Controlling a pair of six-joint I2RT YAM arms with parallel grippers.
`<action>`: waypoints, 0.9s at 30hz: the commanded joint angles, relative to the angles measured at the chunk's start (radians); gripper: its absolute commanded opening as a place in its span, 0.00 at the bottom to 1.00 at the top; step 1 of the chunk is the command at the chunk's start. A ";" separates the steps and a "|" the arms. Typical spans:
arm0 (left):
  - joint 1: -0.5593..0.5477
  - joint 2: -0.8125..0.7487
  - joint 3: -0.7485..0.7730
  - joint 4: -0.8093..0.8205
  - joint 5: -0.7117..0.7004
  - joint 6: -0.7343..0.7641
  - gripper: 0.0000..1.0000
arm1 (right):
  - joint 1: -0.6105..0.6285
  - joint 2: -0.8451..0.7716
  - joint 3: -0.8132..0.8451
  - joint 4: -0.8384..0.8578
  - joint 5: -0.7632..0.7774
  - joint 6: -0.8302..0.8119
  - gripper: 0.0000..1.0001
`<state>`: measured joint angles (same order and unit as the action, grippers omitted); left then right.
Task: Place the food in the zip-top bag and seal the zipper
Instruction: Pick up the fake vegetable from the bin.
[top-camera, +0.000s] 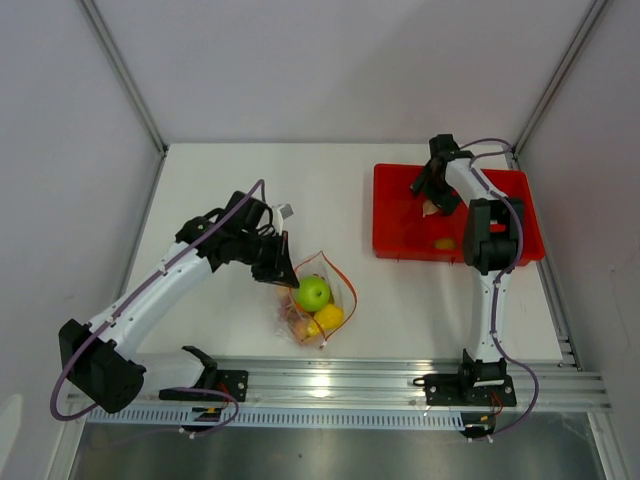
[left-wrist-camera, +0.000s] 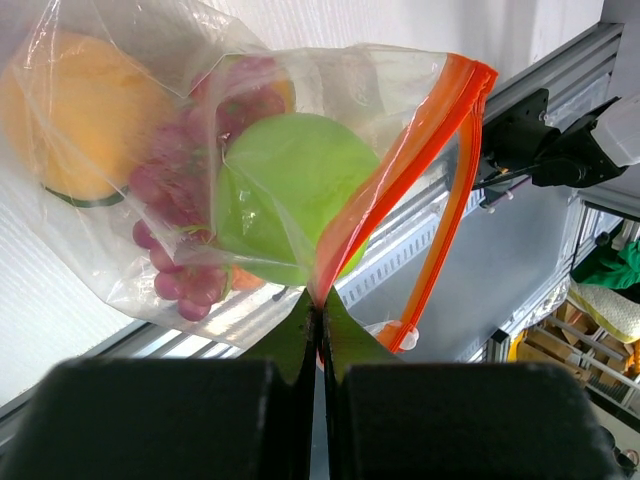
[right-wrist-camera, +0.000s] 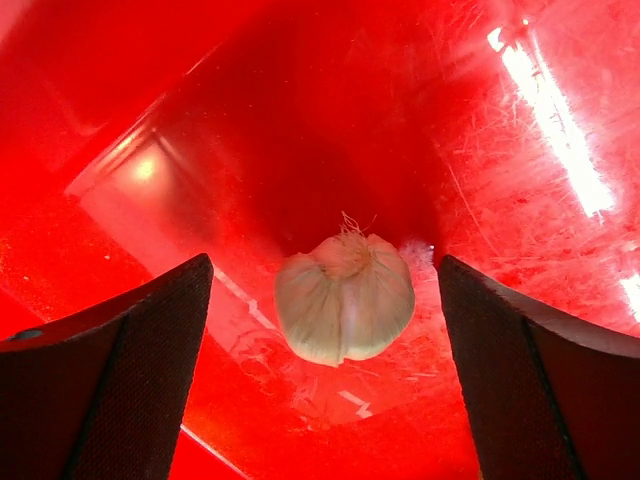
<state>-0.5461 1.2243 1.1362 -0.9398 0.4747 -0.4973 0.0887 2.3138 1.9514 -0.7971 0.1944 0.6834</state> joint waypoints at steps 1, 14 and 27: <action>-0.002 -0.002 0.042 -0.004 0.007 -0.006 0.01 | -0.007 -0.011 -0.003 0.024 0.014 0.004 0.93; -0.002 -0.009 0.043 -0.013 0.002 -0.015 0.01 | -0.020 -0.020 0.000 0.038 -0.062 -0.016 0.42; 0.005 0.041 0.115 -0.033 0.034 -0.020 0.01 | 0.029 -0.249 -0.086 0.061 -0.314 -0.030 0.27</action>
<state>-0.5457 1.2461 1.1969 -0.9661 0.4789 -0.5068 0.0822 2.2112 1.8862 -0.7658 -0.0277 0.6720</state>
